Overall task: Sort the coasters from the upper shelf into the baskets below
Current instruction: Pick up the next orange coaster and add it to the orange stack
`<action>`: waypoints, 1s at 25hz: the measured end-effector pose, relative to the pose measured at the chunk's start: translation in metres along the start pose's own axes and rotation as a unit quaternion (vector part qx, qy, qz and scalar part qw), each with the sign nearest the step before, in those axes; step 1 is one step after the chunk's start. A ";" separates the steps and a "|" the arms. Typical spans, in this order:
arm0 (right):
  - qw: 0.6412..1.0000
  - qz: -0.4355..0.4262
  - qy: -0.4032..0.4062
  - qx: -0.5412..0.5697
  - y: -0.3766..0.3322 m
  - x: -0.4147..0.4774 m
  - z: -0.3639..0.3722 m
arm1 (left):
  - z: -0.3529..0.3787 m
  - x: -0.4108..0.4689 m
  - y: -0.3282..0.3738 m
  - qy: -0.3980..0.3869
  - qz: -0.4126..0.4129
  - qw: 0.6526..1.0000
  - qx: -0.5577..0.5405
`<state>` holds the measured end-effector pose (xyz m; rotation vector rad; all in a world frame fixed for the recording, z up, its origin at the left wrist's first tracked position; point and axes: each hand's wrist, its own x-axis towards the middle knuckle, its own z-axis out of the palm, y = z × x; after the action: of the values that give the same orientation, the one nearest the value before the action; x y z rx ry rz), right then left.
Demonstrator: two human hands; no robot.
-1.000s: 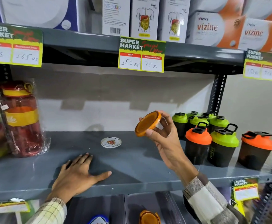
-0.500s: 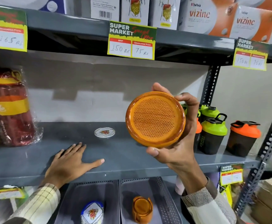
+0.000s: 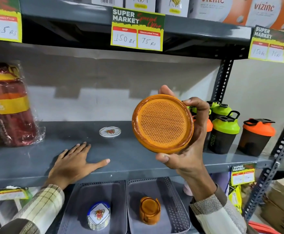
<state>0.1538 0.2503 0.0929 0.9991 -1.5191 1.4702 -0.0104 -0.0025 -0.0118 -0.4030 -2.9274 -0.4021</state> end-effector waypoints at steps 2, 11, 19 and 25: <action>1.000 0.001 0.001 0.014 0.005 -0.010 -0.002 | -0.002 0.001 0.000 -0.010 -0.003 1.000 0.004; 0.988 0.140 0.055 -0.018 0.041 -0.111 -0.018 | -0.003 0.000 0.001 -0.010 0.002 0.999 0.030; 0.947 0.289 0.050 -0.134 0.105 -0.229 -0.064 | -0.002 0.004 0.001 0.000 0.009 0.999 0.035; 0.869 0.441 0.023 -0.222 0.169 -0.295 -0.076 | -0.004 0.002 0.003 0.008 0.006 0.999 0.032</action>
<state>0.1118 0.3353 -0.2424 -0.0632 -2.2894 1.5546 -0.0108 -0.0004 -0.0074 -0.4064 -2.9130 -0.3067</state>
